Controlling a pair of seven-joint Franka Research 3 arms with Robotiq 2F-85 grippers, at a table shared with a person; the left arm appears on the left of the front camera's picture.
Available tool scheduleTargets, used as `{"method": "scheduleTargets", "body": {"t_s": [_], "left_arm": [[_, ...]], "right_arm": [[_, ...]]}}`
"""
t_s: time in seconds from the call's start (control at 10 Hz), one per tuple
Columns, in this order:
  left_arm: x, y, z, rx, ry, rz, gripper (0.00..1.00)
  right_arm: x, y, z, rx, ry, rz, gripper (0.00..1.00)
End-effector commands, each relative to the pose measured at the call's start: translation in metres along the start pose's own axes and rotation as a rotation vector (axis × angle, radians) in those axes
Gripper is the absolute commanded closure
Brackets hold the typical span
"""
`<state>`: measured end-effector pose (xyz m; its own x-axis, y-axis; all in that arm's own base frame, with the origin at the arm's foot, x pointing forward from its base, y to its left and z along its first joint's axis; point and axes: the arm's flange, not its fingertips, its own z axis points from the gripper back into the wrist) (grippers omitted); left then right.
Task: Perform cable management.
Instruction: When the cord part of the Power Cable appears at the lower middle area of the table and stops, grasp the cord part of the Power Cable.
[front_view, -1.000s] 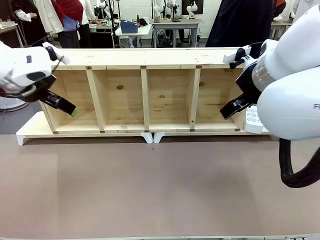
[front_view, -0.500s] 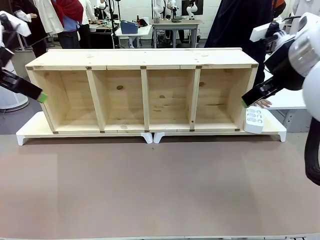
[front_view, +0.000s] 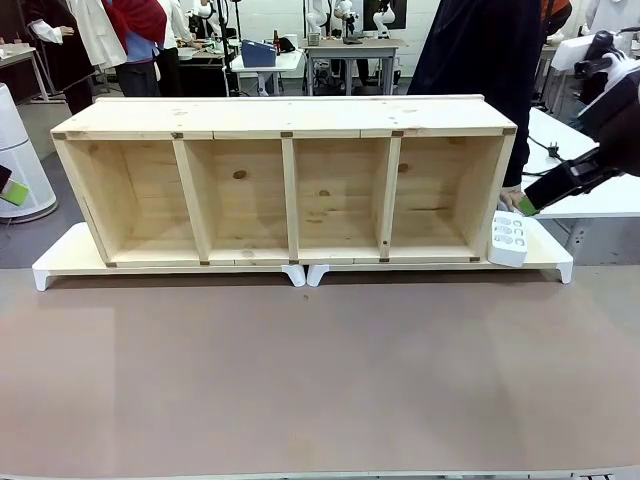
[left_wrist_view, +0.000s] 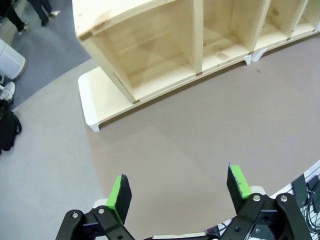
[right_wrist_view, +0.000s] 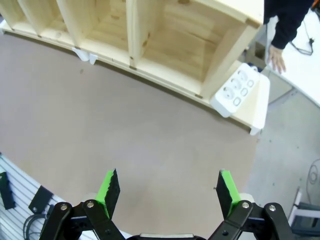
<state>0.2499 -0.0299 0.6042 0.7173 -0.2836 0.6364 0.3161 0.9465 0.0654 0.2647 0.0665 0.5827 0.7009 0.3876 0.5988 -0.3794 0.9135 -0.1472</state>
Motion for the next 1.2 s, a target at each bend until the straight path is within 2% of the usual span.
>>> {"method": "scheduleTargets", "body": {"t_s": [0.0,0.4,0.5,1.1], "left_arm": [[-0.189,-0.016,-0.119,-0.062,-0.002,0.010,0.00],[-0.179,-0.014,-0.143,-0.117,0.049,-0.032,0.00],[-0.005,0.026,-0.032,-0.080,0.071,0.009,0.00],[-0.005,0.026,-0.032,-0.080,0.071,0.009,0.00]], "right_arm": [[-0.168,0.023,-0.092,0.034,0.022,0.001,0.00],[-0.158,0.022,-0.105,0.060,0.039,-0.012,0.00],[-0.005,-0.014,-0.021,0.036,0.066,-0.018,0.00],[-0.005,-0.014,-0.021,0.036,0.066,-0.018,0.00]]}}
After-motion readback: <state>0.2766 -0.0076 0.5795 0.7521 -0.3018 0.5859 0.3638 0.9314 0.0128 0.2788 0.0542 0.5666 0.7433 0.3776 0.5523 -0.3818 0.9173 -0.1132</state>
